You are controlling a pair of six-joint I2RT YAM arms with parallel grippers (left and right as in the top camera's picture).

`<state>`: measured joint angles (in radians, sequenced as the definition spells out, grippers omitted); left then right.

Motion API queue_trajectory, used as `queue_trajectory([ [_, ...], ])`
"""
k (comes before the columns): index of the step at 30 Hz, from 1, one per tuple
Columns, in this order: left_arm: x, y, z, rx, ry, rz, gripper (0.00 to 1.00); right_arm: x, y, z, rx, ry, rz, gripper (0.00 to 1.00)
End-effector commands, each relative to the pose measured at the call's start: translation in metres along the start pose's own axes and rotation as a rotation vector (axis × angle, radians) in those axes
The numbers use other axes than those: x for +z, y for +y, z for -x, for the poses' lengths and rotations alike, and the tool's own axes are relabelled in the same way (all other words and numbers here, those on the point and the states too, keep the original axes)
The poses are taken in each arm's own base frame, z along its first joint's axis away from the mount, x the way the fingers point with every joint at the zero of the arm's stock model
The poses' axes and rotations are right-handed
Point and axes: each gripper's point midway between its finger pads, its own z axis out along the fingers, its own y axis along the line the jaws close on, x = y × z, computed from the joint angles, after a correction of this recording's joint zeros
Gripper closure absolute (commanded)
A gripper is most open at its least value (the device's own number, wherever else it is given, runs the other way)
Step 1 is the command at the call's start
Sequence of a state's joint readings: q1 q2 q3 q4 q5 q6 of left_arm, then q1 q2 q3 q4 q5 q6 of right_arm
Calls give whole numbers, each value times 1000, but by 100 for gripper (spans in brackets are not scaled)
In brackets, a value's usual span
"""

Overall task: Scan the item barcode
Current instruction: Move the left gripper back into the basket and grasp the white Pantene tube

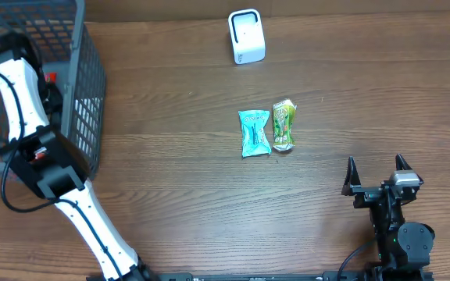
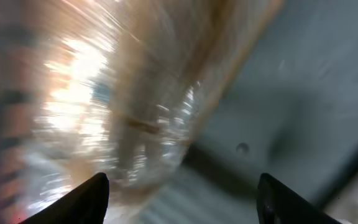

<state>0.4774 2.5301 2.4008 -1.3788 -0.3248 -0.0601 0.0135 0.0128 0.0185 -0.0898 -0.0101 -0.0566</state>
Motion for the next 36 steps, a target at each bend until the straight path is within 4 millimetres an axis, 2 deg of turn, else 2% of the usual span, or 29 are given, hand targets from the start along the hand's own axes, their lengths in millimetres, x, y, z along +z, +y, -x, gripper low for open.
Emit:
queue_trajectory([
  [1,30,-14,-11,64,74,0,33,0,-2,-1,-4,-5,-11,0],
  [3,29,-14,-11,64,75,-1,37,0,-2,-1,-4,-5,-11,0],
  [6,25,-13,-12,60,75,-2,49,0,-2,-1,-4,-5,-11,0],
  [11,21,-12,-19,53,100,-4,50,0,-2,-1,-4,-5,-11,0],
  [15,7,-16,-22,53,98,-46,48,0,-2,-1,-4,-5,-11,0],
  [18,-15,-22,-19,38,58,-124,46,0,-2,-1,-4,-5,-11,0],
  [22,-68,-40,-16,44,-29,-324,41,0,-2,-1,-4,-5,-11,0],
  [23,-87,-47,-19,43,-45,-403,38,0,-2,-1,-4,-5,-11,0],
  [24,-97,-53,-22,46,-47,-453,36,0,-2,-1,-4,-5,-11,0],
  [26,-107,-59,-31,73,-30,-503,34,0,-2,-1,-4,-5,-11,0],
  [32,-95,-59,-58,90,91,-472,34,0,-2,-1,-4,-5,-11,0],
  [36,-72,-56,-76,73,186,-417,35,0,-2,-1,-4,-5,-11,0],
])
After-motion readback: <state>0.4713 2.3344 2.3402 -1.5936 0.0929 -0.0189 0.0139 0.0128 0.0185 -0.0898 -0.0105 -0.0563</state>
